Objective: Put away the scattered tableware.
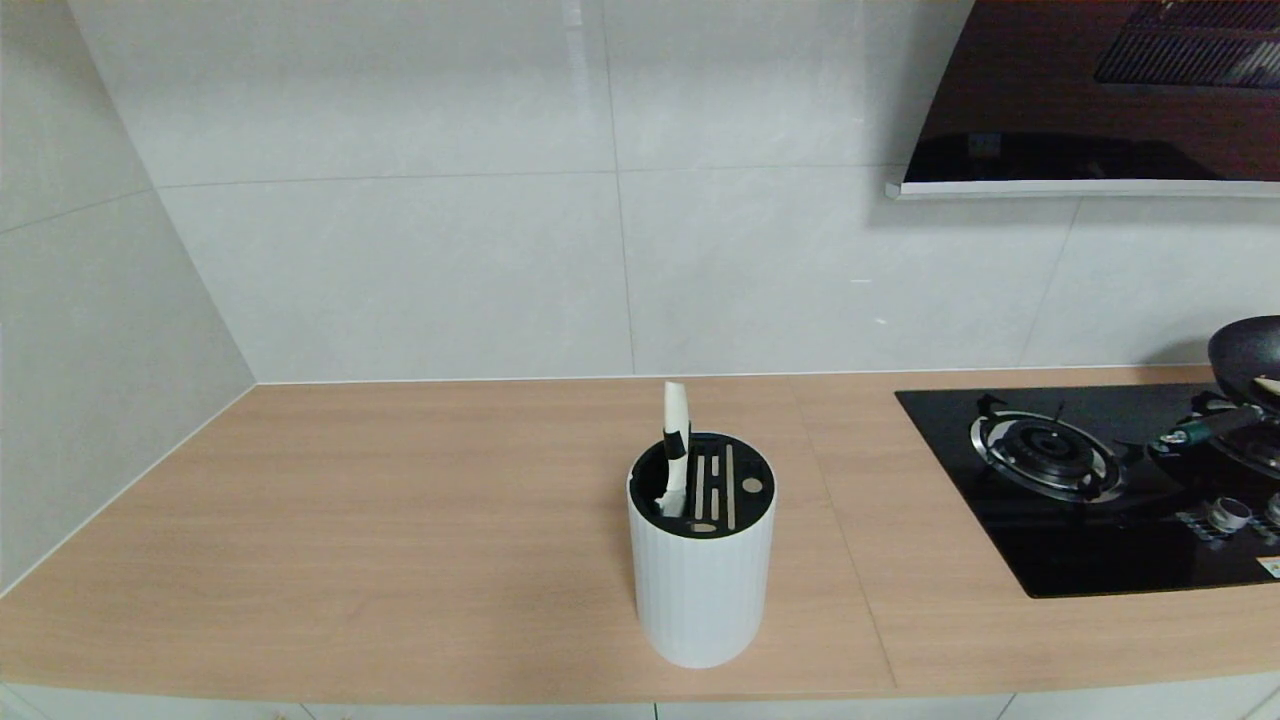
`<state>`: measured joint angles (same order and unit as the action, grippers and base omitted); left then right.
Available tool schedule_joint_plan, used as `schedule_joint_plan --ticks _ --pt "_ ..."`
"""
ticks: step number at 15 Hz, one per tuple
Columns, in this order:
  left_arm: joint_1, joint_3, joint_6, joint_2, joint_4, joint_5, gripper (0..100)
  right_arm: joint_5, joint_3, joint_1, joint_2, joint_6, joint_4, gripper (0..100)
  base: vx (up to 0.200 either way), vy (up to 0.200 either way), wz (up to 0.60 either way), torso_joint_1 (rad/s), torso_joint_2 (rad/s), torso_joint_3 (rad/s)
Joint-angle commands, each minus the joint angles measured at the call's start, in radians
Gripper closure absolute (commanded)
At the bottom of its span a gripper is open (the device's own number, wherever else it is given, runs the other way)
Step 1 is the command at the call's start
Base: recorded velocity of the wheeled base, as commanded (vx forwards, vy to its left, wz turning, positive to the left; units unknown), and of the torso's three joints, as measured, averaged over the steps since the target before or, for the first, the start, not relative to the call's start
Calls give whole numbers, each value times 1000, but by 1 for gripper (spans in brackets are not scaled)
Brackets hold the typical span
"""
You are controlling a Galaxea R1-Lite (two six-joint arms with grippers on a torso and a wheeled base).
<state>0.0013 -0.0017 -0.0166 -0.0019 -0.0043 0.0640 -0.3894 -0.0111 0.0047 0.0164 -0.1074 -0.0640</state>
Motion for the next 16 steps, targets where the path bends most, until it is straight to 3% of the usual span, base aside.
schedule_joint_plan --ticks 1,2,3,7,16 --pt "0 0 0 2 0 0 0 69 11 -5 -15 -1 -2 0 0 0 0 0 0 0" --pt "0 0 0 2 0 0 0 115 11 -3 -15 -3 -2 0 0 0 0 0 0 0" --pt "0 0 0 2 0 0 0 242 11 -5 -13 -3 -2 0 0 0 0 0 0 0" --pt "0 0 0 2 0 0 0 354 11 -3 -15 103 44 0 0 0 0 0 0 0" --pt "0 0 0 2 0 0 0 368 11 -5 -15 109 64 0 0 0 0 0 0 0"
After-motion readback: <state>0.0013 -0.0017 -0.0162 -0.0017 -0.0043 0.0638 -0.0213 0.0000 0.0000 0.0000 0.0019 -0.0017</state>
